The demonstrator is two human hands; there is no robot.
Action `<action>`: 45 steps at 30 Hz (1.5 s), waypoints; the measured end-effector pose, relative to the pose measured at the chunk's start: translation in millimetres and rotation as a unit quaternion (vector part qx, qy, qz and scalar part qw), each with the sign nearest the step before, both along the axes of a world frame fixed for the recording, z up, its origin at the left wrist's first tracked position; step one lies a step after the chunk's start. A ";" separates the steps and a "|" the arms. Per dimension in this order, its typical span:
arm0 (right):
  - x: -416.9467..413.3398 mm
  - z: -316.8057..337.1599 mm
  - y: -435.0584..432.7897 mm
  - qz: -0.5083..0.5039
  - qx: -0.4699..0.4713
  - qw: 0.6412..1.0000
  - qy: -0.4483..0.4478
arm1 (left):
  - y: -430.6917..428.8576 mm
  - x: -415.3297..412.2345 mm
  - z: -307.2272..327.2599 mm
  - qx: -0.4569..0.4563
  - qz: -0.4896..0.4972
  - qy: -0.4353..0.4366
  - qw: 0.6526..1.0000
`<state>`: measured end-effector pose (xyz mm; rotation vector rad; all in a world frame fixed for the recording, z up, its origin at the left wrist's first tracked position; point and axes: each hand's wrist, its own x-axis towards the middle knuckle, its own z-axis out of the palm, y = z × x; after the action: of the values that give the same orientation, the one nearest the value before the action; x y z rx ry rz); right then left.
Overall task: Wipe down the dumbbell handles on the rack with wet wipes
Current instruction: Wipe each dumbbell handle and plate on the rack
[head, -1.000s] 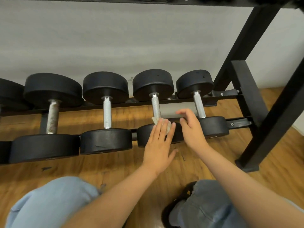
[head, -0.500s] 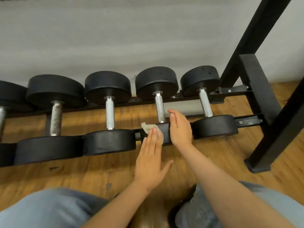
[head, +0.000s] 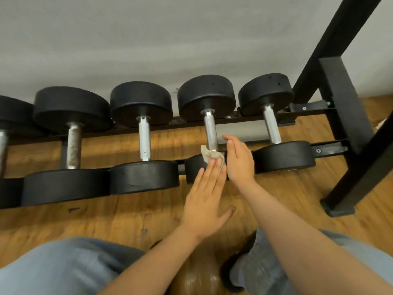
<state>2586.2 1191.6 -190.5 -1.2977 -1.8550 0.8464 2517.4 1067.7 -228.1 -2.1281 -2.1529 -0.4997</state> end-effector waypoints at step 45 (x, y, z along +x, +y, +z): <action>3.2 0.4 -1.1 0.014 -0.021 1.000 -0.014 | 17.1 -29.8 -34.0 -0.024 0.190 -0.635 0.748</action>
<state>2589.5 1190.5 -190.1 -1.3179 -1.8912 0.8917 2487.6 1084.8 -262.1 -1.2296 -2.9671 -2.3369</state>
